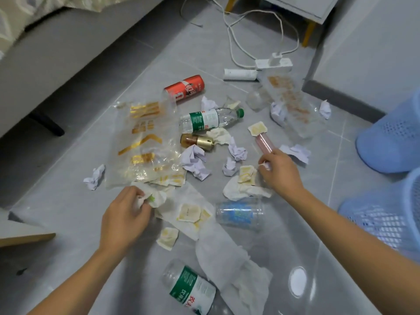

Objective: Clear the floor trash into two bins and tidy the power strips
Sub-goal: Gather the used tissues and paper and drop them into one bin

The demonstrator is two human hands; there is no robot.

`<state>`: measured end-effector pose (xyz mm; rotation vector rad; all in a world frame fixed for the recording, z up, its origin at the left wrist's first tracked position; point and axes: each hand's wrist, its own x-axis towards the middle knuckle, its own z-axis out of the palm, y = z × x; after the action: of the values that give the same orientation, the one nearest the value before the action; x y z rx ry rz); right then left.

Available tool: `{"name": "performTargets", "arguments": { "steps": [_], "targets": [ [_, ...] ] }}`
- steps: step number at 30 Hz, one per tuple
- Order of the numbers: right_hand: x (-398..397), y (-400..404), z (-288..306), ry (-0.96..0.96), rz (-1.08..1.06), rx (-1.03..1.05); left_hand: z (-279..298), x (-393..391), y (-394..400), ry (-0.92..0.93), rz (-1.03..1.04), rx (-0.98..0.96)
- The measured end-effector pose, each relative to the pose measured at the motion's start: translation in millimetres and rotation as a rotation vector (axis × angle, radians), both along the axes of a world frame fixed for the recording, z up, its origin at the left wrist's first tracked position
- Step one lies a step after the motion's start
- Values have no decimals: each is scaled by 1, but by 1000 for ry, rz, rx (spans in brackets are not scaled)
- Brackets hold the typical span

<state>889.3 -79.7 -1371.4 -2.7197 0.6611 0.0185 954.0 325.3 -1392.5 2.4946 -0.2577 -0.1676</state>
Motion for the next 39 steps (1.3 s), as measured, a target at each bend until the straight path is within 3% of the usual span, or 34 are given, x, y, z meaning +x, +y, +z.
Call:
{"name": "performTargets", "arguments": {
  "steps": [4, 11, 17, 21, 24, 27, 31, 35, 39],
  "targets": [
    [-8, -1, 33, -138, -81, 71, 35, 6, -48, -41, -83, -175],
    [-69, -16, 136, -444, -252, 241, 118, -10, -199, -45, -457, -467],
    [-181, -83, 217, -740, -535, 85, 181, -81, -352, -39, -753, -590],
    [-260, -126, 225, -690, -727, -95, 196, -137, -430, -34, -934, -498],
    [-293, -143, 207, -389, -812, -51, 198, -167, -462, 9, -1100, -187],
    [-304, -143, 193, -175, -829, -36, 194, -170, -465, -117, -1122, -56],
    [-278, -133, 191, -291, -739, -177, 177, -126, -415, -199, -976, -154],
    [-193, -95, 177, -413, -443, -77, 139, -51, -322, -123, -765, -73],
    [-111, -46, 134, -282, -170, 64, 102, 4, -236, -75, -595, 64]
  ]
}}
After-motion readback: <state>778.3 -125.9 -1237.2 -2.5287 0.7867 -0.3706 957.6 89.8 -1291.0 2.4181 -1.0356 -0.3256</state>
